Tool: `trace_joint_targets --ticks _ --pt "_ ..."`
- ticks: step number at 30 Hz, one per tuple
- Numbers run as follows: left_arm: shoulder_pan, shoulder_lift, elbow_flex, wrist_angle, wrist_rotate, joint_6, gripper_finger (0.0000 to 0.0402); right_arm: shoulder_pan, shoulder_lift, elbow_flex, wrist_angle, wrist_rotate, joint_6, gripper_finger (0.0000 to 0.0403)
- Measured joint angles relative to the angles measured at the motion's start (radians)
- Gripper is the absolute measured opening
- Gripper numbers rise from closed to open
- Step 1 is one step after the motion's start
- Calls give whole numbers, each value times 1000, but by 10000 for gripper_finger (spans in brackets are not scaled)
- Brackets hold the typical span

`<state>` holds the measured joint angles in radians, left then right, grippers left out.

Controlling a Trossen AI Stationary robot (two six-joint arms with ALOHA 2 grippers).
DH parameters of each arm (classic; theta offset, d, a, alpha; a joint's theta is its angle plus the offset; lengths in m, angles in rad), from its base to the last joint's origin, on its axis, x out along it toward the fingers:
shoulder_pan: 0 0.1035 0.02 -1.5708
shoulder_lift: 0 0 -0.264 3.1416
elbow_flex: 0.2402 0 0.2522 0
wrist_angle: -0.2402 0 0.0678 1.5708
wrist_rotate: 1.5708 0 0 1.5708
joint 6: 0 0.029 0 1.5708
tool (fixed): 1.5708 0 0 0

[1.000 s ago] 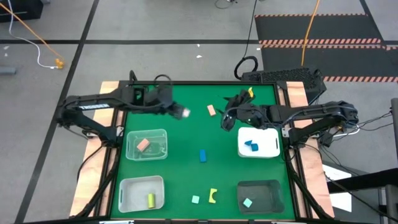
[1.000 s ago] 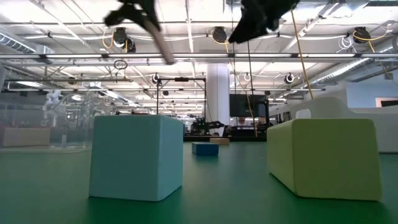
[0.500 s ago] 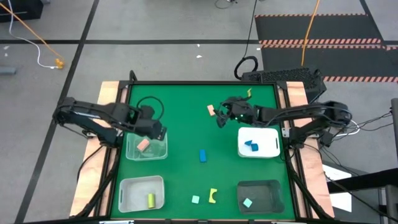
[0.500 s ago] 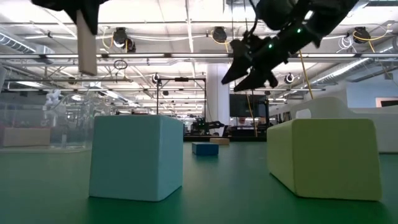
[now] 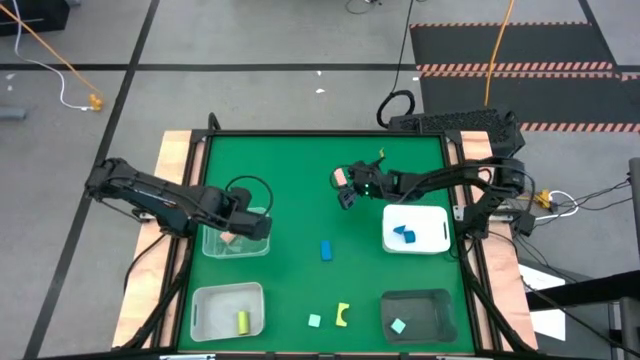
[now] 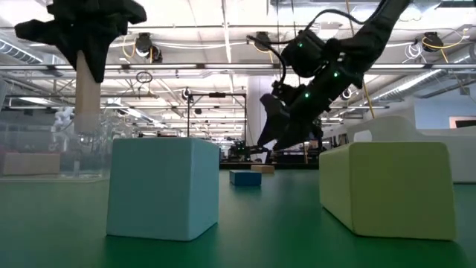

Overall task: Sort & place blocks by color
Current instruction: Put the top middle brown block into the transparent bin, then put the brown block into the transparent bin

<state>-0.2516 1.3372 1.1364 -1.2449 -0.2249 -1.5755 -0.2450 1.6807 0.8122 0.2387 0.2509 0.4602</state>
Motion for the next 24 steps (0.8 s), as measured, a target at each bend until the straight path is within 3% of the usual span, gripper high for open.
trace_joint_targets --ticks 8,14,24 --pt "0 0 -33 0 14 -4 135 -25 84 2 53 -46 3 274" --pt "0 0 -33 -88 108 55 173 -32 104 2 55 -42 5 283" --pt "0 0 -33 -207 185 55 193 -59 104 2 86 -13 -38 275"
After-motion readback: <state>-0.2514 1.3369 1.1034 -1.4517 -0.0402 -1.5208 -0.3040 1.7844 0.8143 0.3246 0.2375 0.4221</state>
